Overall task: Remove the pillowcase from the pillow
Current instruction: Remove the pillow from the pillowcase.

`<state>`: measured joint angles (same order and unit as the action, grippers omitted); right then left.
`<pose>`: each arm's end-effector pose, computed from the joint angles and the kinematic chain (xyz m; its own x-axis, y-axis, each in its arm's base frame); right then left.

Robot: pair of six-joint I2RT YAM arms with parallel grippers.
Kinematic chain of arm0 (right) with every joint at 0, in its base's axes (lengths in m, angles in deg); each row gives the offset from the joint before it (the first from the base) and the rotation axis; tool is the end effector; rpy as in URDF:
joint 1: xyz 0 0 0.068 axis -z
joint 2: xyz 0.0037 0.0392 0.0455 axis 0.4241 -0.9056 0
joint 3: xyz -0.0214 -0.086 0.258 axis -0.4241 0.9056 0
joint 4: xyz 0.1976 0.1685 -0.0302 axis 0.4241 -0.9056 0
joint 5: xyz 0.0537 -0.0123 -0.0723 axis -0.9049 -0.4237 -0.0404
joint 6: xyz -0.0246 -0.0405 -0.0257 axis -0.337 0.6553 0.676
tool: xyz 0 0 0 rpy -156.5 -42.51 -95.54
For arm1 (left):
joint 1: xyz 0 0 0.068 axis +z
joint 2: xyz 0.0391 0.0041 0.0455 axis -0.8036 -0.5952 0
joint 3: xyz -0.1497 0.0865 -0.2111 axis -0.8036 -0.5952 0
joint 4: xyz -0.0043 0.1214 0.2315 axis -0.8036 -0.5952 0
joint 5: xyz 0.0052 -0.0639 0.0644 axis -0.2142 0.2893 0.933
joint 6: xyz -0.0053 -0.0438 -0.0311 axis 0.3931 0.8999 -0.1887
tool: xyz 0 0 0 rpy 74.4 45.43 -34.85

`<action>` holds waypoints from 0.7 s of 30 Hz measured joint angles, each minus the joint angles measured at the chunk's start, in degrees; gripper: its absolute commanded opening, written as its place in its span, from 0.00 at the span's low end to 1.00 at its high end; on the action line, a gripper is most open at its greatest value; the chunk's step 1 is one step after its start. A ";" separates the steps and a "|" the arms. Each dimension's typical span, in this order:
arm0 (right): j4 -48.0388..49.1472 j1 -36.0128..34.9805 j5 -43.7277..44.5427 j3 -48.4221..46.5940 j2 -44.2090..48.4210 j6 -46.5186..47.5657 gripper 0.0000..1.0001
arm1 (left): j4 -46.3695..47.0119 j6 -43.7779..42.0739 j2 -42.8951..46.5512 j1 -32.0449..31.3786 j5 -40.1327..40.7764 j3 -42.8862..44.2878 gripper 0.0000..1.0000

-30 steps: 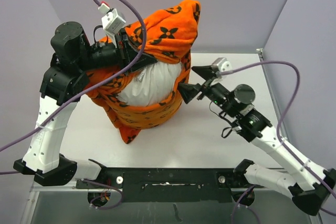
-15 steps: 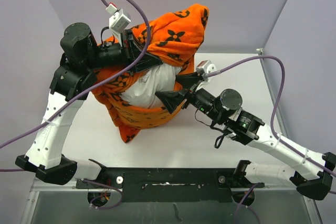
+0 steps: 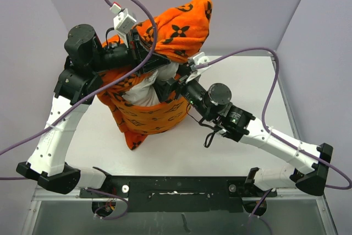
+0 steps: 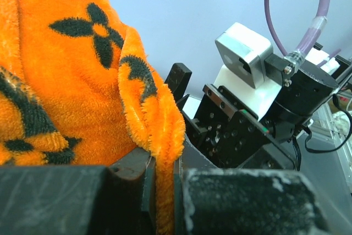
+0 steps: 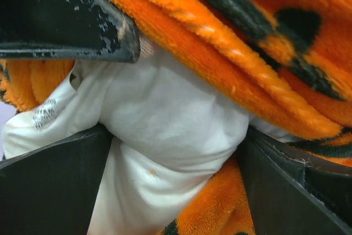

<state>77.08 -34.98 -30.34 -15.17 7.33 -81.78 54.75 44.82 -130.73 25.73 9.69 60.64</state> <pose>0.1489 0.2377 0.4525 -0.0436 0.3274 -0.9439 -0.6913 0.6722 0.2651 0.2036 -0.1373 0.5541 -0.2399 -0.1230 -0.9630 0.9428 0.2072 -0.2613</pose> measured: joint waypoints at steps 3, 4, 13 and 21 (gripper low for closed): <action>0.87 0.04 0.13 -1.95 -2.71 1.36 0.99 | -0.07 -0.61 0.00 0.11 0.74 0.00 0.00; 1.20 0.04 0.28 -2.47 -3.39 1.86 0.92 | -0.09 -0.70 0.00 0.20 1.01 0.00 0.00; 13.53 4.07 -3.17 0.66 -7.39 5.31 0.00 | -3.89 -0.66 -0.50 0.59 1.90 3.52 0.00; 17.03 3.78 -8.00 1.86 -8.04 6.45 0.00 | -8.37 -0.66 -2.56 2.21 1.16 8.98 0.00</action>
<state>94.11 -31.20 -38.34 -13.31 -0.71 -75.33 46.38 44.16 -133.29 27.93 10.85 69.62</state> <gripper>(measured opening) 0.117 0.041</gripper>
